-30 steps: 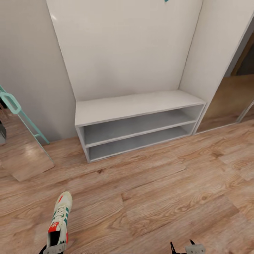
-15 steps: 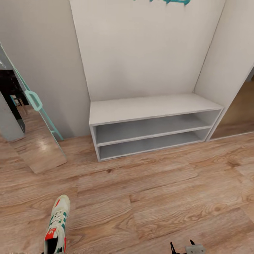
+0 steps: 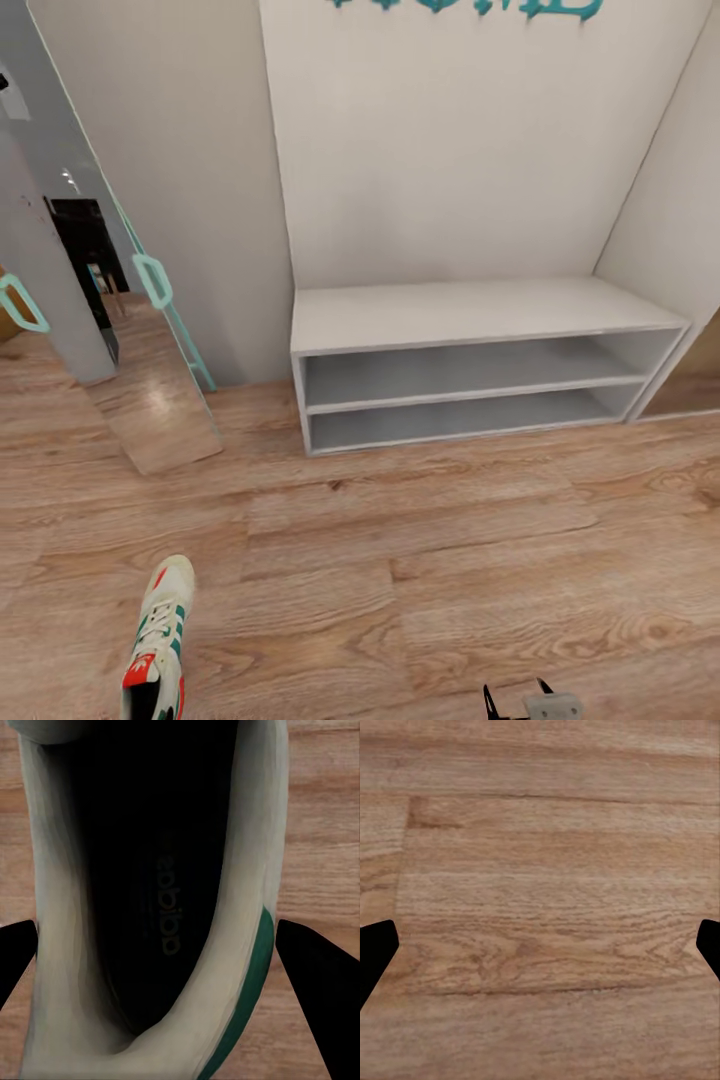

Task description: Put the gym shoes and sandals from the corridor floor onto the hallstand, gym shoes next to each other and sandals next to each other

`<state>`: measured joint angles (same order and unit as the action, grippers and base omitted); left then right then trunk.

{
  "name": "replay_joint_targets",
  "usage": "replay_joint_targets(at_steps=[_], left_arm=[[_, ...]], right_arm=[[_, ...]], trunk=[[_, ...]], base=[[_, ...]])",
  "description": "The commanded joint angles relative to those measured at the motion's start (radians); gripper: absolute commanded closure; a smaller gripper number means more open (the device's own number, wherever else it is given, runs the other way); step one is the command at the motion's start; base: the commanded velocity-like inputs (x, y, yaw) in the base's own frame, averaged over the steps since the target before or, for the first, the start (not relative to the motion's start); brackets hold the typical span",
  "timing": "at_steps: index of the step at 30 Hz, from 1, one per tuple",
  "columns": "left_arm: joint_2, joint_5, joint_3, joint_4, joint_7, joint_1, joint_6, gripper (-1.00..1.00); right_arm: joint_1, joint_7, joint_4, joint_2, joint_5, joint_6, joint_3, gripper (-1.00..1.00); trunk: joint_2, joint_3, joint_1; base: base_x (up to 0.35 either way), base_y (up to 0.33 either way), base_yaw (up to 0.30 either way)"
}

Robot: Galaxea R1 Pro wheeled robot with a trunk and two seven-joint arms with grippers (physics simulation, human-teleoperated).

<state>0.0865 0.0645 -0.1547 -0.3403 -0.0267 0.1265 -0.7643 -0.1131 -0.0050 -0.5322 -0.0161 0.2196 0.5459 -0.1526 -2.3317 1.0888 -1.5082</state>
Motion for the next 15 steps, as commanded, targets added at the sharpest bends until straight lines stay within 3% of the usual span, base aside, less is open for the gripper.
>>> replay_joint_targets(at_steps=[1,15], left_arm=[[0.000,0.006,0.003,0.001,0.001,0.001,-0.003,1.00],[0.000,0.006,0.003,0.001,0.001,0.001,-0.004,1.00]], right_arm=[[0.000,-0.001,0.000,0.000,0.011,0.003,-0.005,-1.00],[0.000,-0.001,0.000,-0.001,0.011,0.003,-0.005,-1.00]], trunk=[[0.000,0.000,0.000],[0.000,-0.014,0.000]], base=[[0.000,0.000,0.224],[0.000,0.000,0.224]])
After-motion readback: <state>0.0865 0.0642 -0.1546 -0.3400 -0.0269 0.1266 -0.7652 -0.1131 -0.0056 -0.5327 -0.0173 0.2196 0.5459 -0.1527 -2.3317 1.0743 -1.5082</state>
